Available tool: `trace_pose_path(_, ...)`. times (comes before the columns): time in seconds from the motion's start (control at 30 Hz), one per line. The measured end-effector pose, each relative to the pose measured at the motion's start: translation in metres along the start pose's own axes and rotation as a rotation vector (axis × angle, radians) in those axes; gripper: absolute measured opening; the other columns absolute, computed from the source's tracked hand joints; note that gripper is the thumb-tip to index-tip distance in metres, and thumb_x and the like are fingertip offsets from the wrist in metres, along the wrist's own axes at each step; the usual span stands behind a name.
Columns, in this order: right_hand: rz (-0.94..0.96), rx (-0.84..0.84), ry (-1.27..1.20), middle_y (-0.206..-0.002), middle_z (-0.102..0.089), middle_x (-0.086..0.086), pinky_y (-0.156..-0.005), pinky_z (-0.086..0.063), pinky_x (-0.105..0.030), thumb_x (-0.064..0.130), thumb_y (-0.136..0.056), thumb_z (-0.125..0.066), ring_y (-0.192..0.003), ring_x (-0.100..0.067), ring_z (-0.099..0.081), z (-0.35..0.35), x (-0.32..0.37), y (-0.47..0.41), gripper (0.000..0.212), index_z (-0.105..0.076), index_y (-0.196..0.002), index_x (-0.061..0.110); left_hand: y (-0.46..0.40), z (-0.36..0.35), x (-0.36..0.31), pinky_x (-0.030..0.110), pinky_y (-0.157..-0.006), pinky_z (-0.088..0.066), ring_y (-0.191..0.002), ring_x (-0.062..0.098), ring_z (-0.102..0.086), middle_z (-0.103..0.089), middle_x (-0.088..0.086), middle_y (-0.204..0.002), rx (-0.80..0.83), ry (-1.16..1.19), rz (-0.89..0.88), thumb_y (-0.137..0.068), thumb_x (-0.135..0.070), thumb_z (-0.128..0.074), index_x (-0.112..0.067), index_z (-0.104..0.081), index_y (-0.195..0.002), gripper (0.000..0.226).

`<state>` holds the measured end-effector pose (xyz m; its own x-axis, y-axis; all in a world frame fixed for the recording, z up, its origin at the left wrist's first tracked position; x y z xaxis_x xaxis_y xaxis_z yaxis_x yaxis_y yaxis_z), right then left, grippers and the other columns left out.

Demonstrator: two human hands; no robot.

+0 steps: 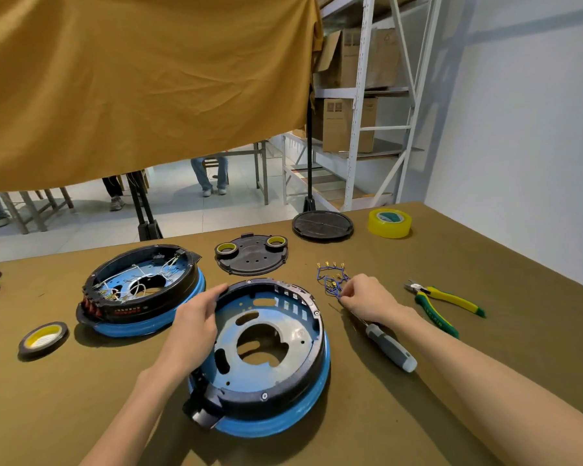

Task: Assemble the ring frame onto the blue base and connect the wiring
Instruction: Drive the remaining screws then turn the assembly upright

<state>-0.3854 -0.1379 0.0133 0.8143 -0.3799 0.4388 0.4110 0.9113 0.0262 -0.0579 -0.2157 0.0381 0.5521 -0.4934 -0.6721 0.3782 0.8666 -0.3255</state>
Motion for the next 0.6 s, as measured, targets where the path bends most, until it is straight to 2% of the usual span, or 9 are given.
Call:
trace_pose_path(0.03, -0.003, 0.009, 0.016, -0.099, -0.075, -0.007, -0.083, -0.059, -0.038, 0.019, -0.097, -0.063, -0.091, -0.022, -0.069, -0.001, 0.0, 0.0, 0.017, -0.077, -0.101, 0.012, -0.002, 0.0, 0.004, 0.048, -0.097, -0.053, -0.109, 0.04, -0.065, -0.07, 0.016, -0.124, -0.005, -0.006, 0.027, -0.104, 0.003, -0.044, -0.017, -0.058, -0.145, 0.047)
trace_pose_path(0.1, 0.009, 0.045, 0.022, -0.103, -0.074, -0.006, -0.084, -0.059, -0.038, 0.02, -0.096, -0.063, -0.092, -0.02, -0.068, -0.006, 0.001, 0.001, 0.016, -0.076, -0.104, 0.014, -0.005, -0.002, 0.01, 0.027, -0.085, -0.054, -0.093, 0.014, -0.069, -0.07, 0.013, -0.124, -0.013, -0.018, 0.07, -0.105, 0.0, -0.044, -0.015, -0.061, -0.142, 0.043)
trace_pose_path(0.13, 0.014, 0.057, 0.036, -0.107, -0.073, -0.005, -0.086, -0.059, -0.039, 0.02, -0.096, -0.064, -0.095, -0.02, -0.068, -0.007, 0.002, 0.003, 0.016, -0.075, -0.107, 0.016, -0.007, -0.003, 0.011, 0.022, -0.082, -0.052, -0.088, 0.007, -0.066, -0.07, 0.012, -0.124, -0.02, -0.011, 0.089, -0.105, -0.001, -0.045, -0.014, -0.062, -0.14, 0.041)
trace_pose_path(0.2, 0.027, 0.056, 0.101, -0.114, -0.069, -0.003, -0.088, -0.057, -0.04, 0.021, -0.094, -0.064, -0.102, -0.024, -0.066, -0.009, 0.003, 0.008, 0.021, -0.07, -0.115, 0.02, -0.01, -0.006, 0.012, 0.028, -0.095, -0.051, -0.106, 0.019, -0.067, -0.068, 0.01, -0.131, -0.043, 0.019, 0.129, -0.105, -0.001, -0.047, -0.011, -0.063, -0.138, 0.039)
trace_pose_path(0.27, 0.04, 0.026, 0.191, -0.12, -0.059, -0.005, -0.082, -0.053, -0.038, 0.022, -0.093, -0.065, -0.106, -0.028, -0.063, -0.009, 0.002, 0.013, 0.03, -0.062, -0.122, 0.022, -0.013, -0.009, 0.012, 0.033, -0.107, -0.045, -0.125, 0.025, -0.061, -0.066, 0.01, -0.135, -0.07, 0.05, 0.167, -0.104, -0.001, -0.048, -0.008, -0.063, -0.138, 0.037)
trace_pose_path(0.33, 0.026, -0.018, 0.293, -0.117, -0.054, -0.006, -0.074, -0.047, -0.036, 0.026, -0.094, -0.064, -0.101, -0.031, -0.062, -0.006, -0.003, 0.02, 0.031, -0.053, -0.122, 0.02, -0.015, -0.013, 0.01, 0.036, -0.109, -0.044, -0.129, 0.024, -0.058, -0.066, 0.011, -0.135, -0.093, 0.065, 0.196, -0.104, -0.002, -0.05, -0.006, -0.062, -0.138, 0.036)
trace_pose_path(0.43, 0.005, -0.025, 0.398, -0.1, -0.057, -0.004, -0.069, -0.045, -0.035, 0.03, -0.098, -0.055, -0.085, -0.027, -0.058, -0.007, -0.01, 0.03, 0.019, -0.049, -0.111, 0.019, -0.017, -0.016, 0.011, 0.04, -0.111, -0.045, -0.13, 0.026, -0.058, -0.065, 0.012, -0.135, -0.115, 0.073, 0.227, -0.104, -0.004, -0.05, -0.005, -0.062, -0.138, 0.035)
trace_pose_path(0.5, 0.009, -0.025, 0.436, -0.09, -0.053, -0.002, -0.064, -0.042, -0.034, 0.026, -0.1, -0.053, -0.078, -0.025, -0.053, -0.009, -0.013, 0.036, 0.013, -0.047, -0.109, 0.018, -0.018, -0.02, 0.012, 0.043, -0.112, -0.046, -0.131, 0.027, -0.056, -0.065, 0.012, -0.136, -0.11, 0.08, 0.247, -0.105, -0.005, -0.049, -0.006, -0.061, -0.138, 0.035)
trace_pose_path(0.6, 0.021, -0.051, 0.418, -0.091, -0.056, -0.003, -0.058, -0.038, -0.031, 0.02, -0.102, -0.051, -0.077, -0.023, -0.055, -0.004, -0.015, 0.04, 0.007, -0.049, -0.108, 0.017, -0.017, -0.026, 0.01, 0.039, -0.107, -0.046, -0.129, 0.027, -0.057, -0.064, 0.011, -0.136, -0.097, 0.095, 0.268, -0.106, -0.006, -0.047, -0.007, -0.059, -0.14, 0.036)
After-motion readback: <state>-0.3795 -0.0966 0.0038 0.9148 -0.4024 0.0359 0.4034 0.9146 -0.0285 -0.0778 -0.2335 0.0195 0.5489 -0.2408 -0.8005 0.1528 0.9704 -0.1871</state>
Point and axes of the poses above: each hand's wrist, its own y-axis away from the middle knuckle, its own z-axis out of the back of the hand, x = y × z, the point moved 8 cm from there along -y, towards the middle knuckle
